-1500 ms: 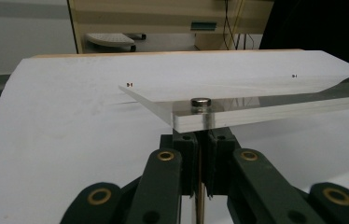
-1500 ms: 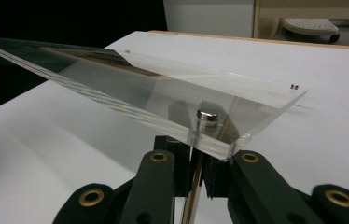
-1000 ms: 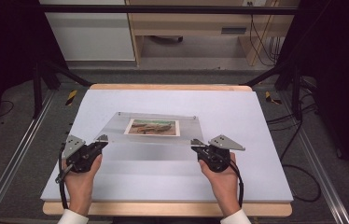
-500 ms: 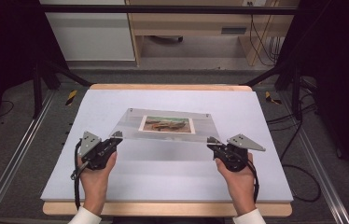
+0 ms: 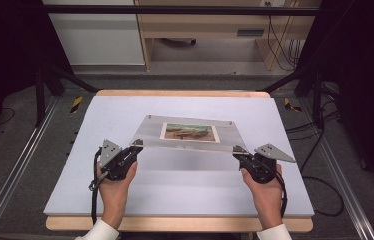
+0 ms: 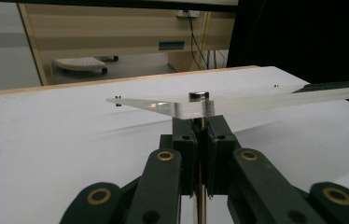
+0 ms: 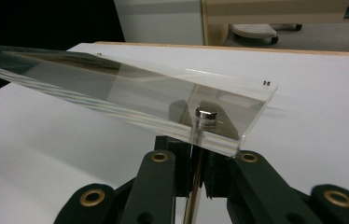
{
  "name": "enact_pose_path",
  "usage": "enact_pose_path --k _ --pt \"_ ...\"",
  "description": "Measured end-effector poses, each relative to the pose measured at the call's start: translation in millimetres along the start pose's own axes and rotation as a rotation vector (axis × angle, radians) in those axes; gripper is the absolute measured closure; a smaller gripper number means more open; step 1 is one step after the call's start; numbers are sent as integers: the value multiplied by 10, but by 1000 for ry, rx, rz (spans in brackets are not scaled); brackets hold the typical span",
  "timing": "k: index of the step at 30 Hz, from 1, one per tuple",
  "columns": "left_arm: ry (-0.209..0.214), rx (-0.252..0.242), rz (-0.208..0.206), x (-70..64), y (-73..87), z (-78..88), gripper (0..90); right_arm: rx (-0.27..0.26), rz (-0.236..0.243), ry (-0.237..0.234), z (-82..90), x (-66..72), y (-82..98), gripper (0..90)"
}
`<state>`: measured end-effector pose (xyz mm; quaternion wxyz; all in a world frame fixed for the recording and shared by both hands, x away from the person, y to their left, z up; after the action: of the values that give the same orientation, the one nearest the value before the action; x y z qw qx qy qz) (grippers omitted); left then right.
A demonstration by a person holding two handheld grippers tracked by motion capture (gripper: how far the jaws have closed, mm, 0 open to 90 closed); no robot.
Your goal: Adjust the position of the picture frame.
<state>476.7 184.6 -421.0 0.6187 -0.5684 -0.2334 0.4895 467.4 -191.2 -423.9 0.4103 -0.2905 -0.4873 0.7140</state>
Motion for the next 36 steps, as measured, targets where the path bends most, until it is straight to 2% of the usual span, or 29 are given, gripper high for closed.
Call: enact_pose_path --k 13,36 --pt "1 12 2 33 104 -92 836 32 -10 14 -96 -56 64 835" --pt "-6 24 10 69 164 -116 834 54 -9 11 -149 -63 110 833"
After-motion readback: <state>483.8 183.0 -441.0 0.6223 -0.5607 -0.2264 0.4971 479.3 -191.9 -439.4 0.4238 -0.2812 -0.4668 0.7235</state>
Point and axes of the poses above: each handheld gripper's, and its own axes: z roughly backward along the jaws, y roughly out of its underside, x roughly to its left, the point moved 3 cm from there along -z, roughly forward along the jaws, and after that the axes turned 11 degrees about z, right-handed, at the moved point
